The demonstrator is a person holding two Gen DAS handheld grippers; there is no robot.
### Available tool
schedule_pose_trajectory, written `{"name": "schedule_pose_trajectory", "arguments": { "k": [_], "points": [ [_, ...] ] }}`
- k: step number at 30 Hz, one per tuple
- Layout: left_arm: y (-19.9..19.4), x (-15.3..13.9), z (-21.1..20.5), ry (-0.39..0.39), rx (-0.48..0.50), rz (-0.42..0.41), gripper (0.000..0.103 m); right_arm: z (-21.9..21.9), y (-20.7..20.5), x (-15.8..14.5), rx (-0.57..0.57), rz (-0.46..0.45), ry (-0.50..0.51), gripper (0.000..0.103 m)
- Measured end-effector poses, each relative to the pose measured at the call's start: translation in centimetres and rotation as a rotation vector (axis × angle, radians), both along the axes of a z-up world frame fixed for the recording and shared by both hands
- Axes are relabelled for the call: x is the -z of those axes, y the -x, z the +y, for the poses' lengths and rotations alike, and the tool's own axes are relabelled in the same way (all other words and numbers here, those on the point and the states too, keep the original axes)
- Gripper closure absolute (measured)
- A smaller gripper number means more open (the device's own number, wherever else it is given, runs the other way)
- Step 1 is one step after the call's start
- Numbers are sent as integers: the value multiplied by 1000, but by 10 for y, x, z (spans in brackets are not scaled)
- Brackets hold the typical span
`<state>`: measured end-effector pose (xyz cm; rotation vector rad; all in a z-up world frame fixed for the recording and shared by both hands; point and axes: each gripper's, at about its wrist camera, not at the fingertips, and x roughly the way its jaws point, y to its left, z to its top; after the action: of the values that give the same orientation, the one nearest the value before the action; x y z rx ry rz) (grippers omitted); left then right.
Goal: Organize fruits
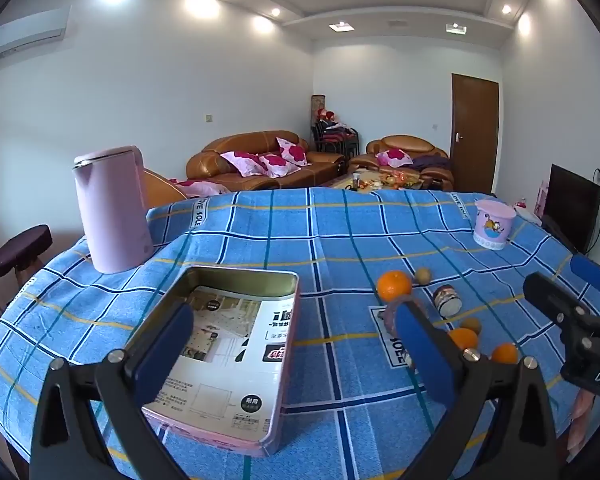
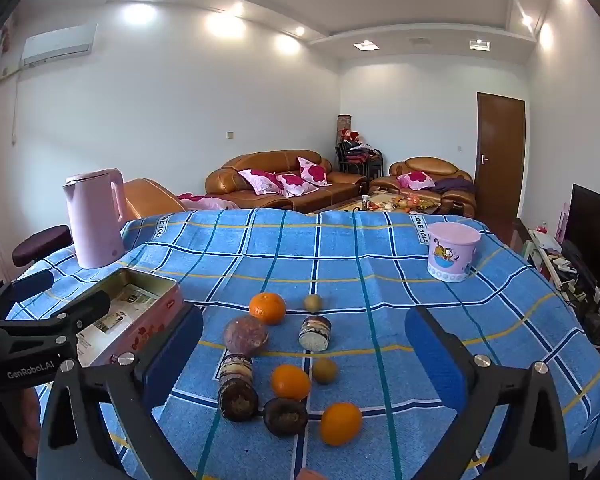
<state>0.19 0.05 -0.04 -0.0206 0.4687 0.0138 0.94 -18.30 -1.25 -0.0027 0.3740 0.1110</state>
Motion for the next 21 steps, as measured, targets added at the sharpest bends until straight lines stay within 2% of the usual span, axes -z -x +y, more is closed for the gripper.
{"name": "schedule_pose_trajectory", "arguments": {
  "k": [1, 21],
  "points": [
    [2, 0, -2, -30, -1, -26, 0, 0, 0, 0, -2, 1, -1, 1],
    [-1, 7, 0, -30, 4, -8, 0, 1, 1, 4, -5, 7, 2, 1]
  ]
}}
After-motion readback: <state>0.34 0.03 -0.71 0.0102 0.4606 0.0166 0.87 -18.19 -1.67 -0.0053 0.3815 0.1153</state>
